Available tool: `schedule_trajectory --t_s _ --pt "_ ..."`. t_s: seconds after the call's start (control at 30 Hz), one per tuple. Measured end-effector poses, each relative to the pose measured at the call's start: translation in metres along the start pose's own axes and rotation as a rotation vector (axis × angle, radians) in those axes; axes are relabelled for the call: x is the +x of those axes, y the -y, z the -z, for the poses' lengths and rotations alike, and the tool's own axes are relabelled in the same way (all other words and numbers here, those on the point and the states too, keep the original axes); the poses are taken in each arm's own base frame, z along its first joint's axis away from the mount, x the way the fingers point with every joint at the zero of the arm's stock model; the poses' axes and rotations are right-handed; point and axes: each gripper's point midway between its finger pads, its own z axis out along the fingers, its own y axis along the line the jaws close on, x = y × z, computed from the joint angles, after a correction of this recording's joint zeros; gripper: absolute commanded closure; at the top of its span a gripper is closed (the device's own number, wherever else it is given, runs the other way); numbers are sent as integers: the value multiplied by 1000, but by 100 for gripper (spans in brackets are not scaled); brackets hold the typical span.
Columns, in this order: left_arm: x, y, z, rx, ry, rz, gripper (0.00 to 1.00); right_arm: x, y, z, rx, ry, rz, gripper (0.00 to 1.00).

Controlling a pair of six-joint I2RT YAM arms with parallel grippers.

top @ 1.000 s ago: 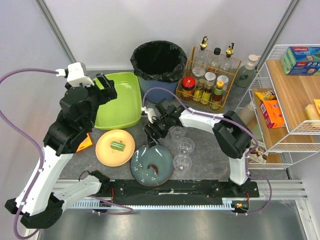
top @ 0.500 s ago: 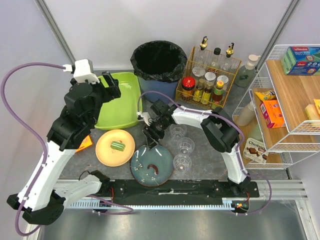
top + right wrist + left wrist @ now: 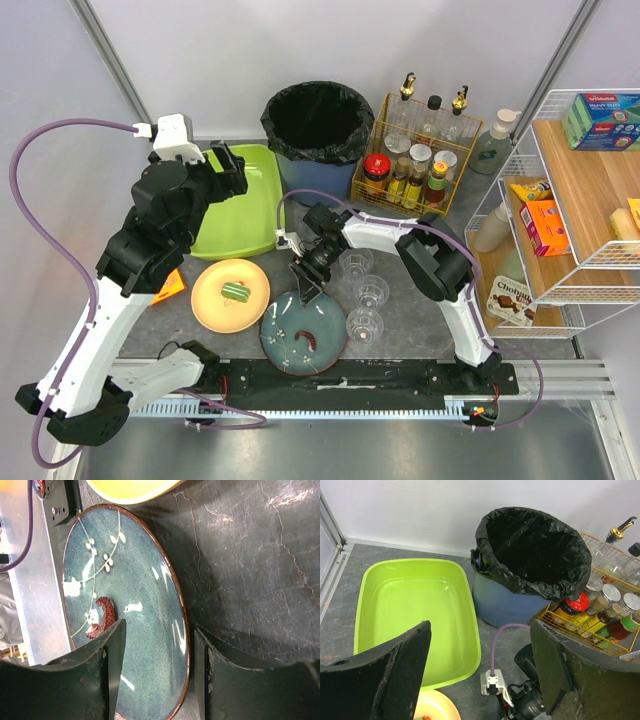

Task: Clear the kitchen counter

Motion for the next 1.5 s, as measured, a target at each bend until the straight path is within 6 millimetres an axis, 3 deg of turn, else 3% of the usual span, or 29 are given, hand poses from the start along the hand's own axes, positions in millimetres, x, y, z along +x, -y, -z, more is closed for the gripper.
schedule_trajectory --t_s 0.1,0.23,0.3,0.57,0.93,1.5 --pt "0 0 0 2 -1 0 14 1 1 -1 -6 0 -4 54" --pt "0 1 0 4 -1 0 14 4 8 -3 15 -12 -11 90" --pt "0 1 0 6 -2 0 14 7 9 -5 14 -21 -42 100" --pt "0 1 1 8 0 1 14 12 2 -6 -13 -34 -123 100" --pt "1 7 1 40 -9 2 14 4 -9 -4 -52 -25 -103 100" --pt "2 10 1 56 -15 1 15 -50 -30 13 -34 98 -22 100"
